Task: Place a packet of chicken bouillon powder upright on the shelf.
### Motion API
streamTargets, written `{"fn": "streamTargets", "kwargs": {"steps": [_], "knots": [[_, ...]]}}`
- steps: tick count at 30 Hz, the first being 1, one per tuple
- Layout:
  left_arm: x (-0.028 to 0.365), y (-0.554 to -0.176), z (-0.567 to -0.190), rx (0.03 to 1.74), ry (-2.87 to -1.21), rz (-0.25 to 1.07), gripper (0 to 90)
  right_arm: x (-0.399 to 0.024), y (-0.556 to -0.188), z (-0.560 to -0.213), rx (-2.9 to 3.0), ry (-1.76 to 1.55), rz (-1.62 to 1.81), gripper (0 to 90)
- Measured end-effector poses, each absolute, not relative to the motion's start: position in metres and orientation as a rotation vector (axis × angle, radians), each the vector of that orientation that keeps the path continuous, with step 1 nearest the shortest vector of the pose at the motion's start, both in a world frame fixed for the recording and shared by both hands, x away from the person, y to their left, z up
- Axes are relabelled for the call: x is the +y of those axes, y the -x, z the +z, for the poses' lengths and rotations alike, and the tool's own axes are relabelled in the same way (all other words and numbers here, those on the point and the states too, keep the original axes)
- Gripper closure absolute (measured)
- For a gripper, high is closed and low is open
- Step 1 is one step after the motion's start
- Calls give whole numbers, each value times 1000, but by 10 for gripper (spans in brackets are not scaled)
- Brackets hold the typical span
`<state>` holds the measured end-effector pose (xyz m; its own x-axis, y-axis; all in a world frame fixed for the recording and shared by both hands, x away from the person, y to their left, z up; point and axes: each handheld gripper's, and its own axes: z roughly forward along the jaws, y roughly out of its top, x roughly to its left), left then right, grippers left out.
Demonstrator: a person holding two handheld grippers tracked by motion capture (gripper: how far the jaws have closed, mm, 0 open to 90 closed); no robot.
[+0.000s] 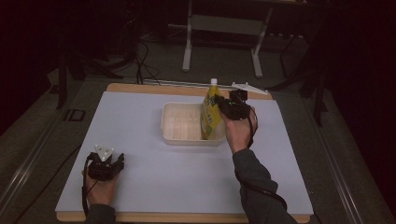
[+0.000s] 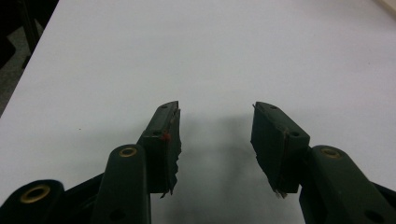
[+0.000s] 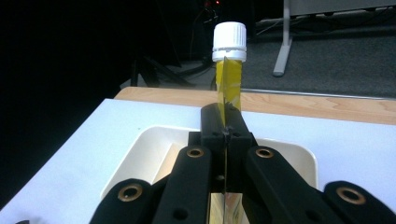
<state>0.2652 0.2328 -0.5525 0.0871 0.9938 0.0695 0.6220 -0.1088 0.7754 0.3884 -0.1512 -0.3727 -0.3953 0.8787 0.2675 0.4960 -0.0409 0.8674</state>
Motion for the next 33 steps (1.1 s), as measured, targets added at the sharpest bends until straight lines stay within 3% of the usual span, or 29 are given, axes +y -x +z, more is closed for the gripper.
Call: {"fn": "streamTargets", "kwargs": {"steps": [33], "knots": [[233, -265, -552, 1590, -1796, 829, 518, -119, -428, -388, 1945, -1577, 1240, 900]]}}
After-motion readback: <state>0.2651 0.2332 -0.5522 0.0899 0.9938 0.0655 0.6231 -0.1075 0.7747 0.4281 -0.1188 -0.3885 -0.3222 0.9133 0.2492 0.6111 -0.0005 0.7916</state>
